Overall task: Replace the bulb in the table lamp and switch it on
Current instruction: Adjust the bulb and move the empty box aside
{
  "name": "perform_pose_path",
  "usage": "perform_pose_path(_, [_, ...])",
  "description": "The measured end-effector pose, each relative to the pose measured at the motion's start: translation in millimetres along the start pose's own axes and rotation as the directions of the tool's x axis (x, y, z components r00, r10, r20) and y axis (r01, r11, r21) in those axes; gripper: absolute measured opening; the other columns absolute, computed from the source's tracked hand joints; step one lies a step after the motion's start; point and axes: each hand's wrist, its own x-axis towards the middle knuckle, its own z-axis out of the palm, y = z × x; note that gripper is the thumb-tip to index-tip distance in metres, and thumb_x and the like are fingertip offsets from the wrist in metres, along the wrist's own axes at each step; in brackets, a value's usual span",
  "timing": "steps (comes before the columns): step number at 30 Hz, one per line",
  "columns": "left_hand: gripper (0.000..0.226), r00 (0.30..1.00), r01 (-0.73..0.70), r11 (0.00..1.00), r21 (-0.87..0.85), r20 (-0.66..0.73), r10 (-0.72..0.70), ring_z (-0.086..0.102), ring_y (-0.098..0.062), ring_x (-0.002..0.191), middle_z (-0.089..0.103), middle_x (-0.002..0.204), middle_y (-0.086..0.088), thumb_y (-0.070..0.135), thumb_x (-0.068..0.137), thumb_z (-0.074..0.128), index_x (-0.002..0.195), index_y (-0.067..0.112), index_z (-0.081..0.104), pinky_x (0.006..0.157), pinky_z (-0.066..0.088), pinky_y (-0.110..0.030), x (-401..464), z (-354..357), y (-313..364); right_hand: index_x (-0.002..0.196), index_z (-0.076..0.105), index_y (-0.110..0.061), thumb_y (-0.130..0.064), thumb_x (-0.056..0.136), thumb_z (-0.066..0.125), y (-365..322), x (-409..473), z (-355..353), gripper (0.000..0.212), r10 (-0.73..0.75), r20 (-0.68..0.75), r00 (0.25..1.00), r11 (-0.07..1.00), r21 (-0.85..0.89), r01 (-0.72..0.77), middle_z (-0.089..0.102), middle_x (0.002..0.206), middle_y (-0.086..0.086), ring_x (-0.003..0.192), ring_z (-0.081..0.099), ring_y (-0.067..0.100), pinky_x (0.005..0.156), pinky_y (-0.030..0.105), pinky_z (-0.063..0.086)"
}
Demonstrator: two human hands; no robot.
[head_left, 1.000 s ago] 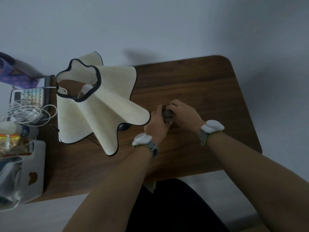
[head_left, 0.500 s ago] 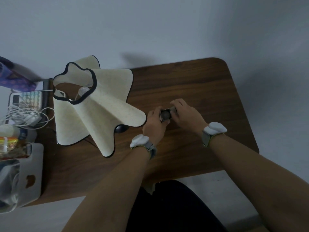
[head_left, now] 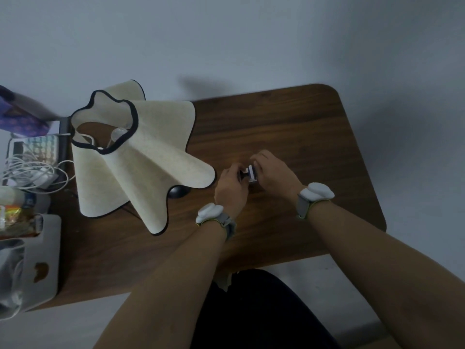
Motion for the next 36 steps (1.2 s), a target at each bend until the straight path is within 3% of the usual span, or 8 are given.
perform_pose_path(7, [0.027, 1.000, 0.005, 1.000, -0.016, 0.014, -0.005, 0.063, -0.028, 0.105, 0.066, 0.116, -0.009, 0.025, 0.103, 0.058, 0.128, 0.016, 0.065, 0.080, 0.045, -0.032, -1, 0, 0, 0.135, 0.061, -0.012, -0.034, 0.109, 0.049, -1, 0, 1, 0.036, 0.042, 0.086, 0.995, 0.998, 0.036, -0.045, 0.053, 0.131, 0.005, 0.106, 0.056, 0.014, 0.095, 0.034, 0.050])
perform_pose_path(10, [0.028, 0.999, 0.018, 0.998, -0.053, 0.034, -0.016, 0.062, -0.028, 0.109, 0.067, 0.118, -0.009, 0.021, 0.102, 0.059, 0.129, 0.016, 0.064, 0.087, 0.050, -0.038, -1, -1, 2, 0.136, 0.063, -0.012, -0.035, 0.108, 0.050, -3, 1, 2, 0.038, 0.065, 0.085, 0.994, 0.998, 0.003, -0.065, 0.057, 0.127, 0.006, 0.108, 0.057, 0.020, 0.093, 0.034, 0.048])
perform_pose_path(17, [0.027, 0.998, 0.051, 0.995, -0.088, 0.052, -0.046, 0.062, -0.026, 0.113, 0.067, 0.119, -0.007, 0.019, 0.099, 0.062, 0.126, 0.017, 0.064, 0.093, 0.050, -0.039, 2, -1, 2, 0.097, 0.072, -0.014, -0.037, 0.104, 0.053, -5, 7, -4, 0.030, 0.086, 0.062, 0.994, 0.994, -0.068, -0.082, 0.061, 0.090, 0.004, 0.083, 0.059, 0.024, 0.067, 0.036, 0.044])
perform_pose_path(20, [0.028, 0.997, 0.042, 0.995, -0.088, 0.070, -0.036, 0.062, -0.025, 0.112, 0.068, 0.118, -0.007, 0.018, 0.097, 0.064, 0.125, 0.017, 0.064, 0.095, 0.050, -0.040, 4, -2, 0, 0.092, 0.073, -0.011, -0.037, 0.102, 0.055, -8, 9, -5, 0.032, 0.120, 0.069, 0.990, 0.991, -0.075, -0.115, 0.063, 0.088, 0.008, 0.081, 0.059, 0.026, 0.070, 0.040, 0.050])
perform_pose_path(26, [0.038, 0.995, 0.017, 0.997, -0.069, 0.099, -0.010, 0.062, -0.023, 0.114, 0.068, 0.120, -0.004, 0.026, 0.092, 0.074, 0.126, 0.018, 0.062, 0.096, 0.051, -0.040, 6, 1, -2, 0.079, 0.072, -0.015, -0.036, 0.097, 0.062, -6, 10, -7, 0.029, 0.171, 0.082, 0.982, 0.985, -0.021, -0.170, 0.063, 0.081, 0.005, 0.073, 0.060, 0.023, 0.062, 0.037, 0.046])
perform_pose_path(32, [0.069, 0.990, -0.053, 0.997, 0.048, 0.134, 0.046, 0.059, -0.024, 0.124, 0.056, 0.139, -0.002, 0.031, 0.087, 0.078, 0.149, 0.024, 0.048, 0.096, 0.052, -0.039, 4, 4, -6, 0.077, 0.071, -0.016, -0.034, 0.094, 0.064, -1, 10, -9, 0.026, 0.188, 0.071, 0.979, 0.980, -0.072, -0.183, 0.060, 0.078, 0.003, 0.073, 0.059, 0.023, 0.061, 0.033, 0.038])
perform_pose_path(36, [0.070, 0.983, -0.125, 0.974, 0.187, 0.153, 0.097, 0.055, -0.024, 0.128, 0.050, 0.145, -0.001, 0.036, 0.089, 0.075, 0.153, 0.027, 0.047, 0.098, 0.052, -0.042, 7, 6, -10, 0.077, 0.067, -0.023, -0.035, 0.096, 0.063, 4, 9, -9, 0.023, 0.172, 0.070, 0.983, 0.982, -0.085, -0.166, 0.058, 0.078, -0.003, 0.075, 0.059, 0.021, 0.058, 0.029, 0.035])
